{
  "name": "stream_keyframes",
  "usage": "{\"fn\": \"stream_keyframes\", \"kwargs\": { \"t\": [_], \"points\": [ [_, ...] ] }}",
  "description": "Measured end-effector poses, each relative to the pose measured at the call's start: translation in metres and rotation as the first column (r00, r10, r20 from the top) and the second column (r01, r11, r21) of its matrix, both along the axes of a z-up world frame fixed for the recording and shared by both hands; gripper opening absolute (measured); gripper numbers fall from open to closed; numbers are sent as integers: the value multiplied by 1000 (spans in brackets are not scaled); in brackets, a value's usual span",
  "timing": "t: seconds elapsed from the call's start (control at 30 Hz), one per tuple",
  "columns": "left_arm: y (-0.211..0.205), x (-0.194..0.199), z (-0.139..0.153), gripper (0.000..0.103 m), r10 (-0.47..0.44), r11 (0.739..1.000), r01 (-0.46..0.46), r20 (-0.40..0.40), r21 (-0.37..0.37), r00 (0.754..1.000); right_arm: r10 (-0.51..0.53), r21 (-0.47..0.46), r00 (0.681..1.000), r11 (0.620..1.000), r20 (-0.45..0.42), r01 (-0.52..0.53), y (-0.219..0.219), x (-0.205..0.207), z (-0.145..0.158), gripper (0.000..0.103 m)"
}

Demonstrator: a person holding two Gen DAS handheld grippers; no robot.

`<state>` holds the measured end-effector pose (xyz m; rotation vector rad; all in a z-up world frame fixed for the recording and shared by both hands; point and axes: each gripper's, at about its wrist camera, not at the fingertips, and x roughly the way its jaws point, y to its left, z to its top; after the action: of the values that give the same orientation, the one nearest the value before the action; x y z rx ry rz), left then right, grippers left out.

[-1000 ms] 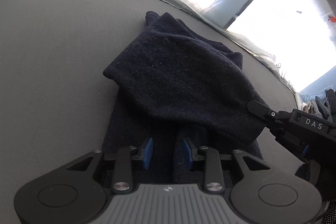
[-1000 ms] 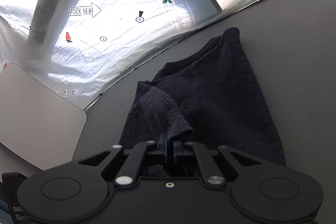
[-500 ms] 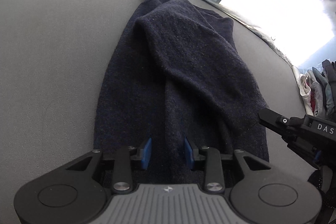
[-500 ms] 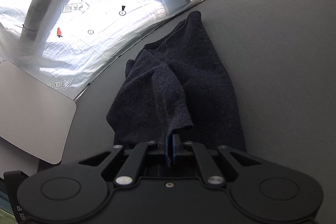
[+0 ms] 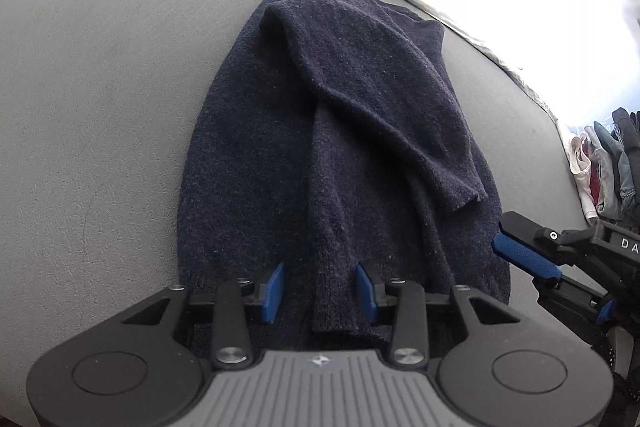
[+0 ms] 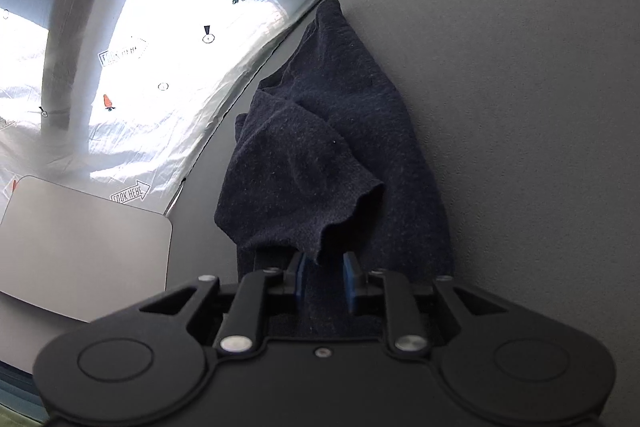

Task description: Fold clothes

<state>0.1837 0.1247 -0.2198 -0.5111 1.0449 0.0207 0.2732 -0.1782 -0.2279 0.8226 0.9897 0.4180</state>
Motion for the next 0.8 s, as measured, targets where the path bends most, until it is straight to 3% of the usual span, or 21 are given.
{"fn": "stream_keyframes", "kwargs": {
  "t": [0.07, 0.17, 0.27, 0.37, 0.43, 0.47, 0.67, 0.8],
  "points": [
    [5, -2, -3, 42, 18, 999, -18, 4, -33, 1000, -23, 39, 999, 999, -30, 24, 2, 8, -7, 41],
    [14, -5, -7, 42, 47, 995, -46, 4, -91, 999, -45, 66, 996, 997, -75, 50, 7, 23, -17, 43],
    [18, -5, -9, 42, 53, 992, -52, 5, -117, 999, -34, 25, 997, 999, -73, 36, 18, 35, -19, 43],
    [20, -6, -10, 42, 61, 989, -60, 4, -135, 998, -44, 10, 995, 999, -90, 45, 21, 41, -23, 30],
    [22, -6, -11, 42, 69, 987, -68, 3, -148, 998, -40, 30, 995, 999, -90, 43, 19, 40, -25, 9],
    [23, -7, -12, 42, 76, 985, -75, 3, -157, 997, -37, 41, 996, 998, -82, 40, 17, 39, -24, 5],
    [27, -4, -13, 43, 115, 974, -114, -7, -197, 993, -44, 99, 997, 994, -65, 51, 0, 14, -11, 4],
    [24, -3, -13, 48, 120, 974, -119, -4, -195, 993, -37, 106, 992, 993, -117, 50, -11, -9, -5, 3]
  ]
}}
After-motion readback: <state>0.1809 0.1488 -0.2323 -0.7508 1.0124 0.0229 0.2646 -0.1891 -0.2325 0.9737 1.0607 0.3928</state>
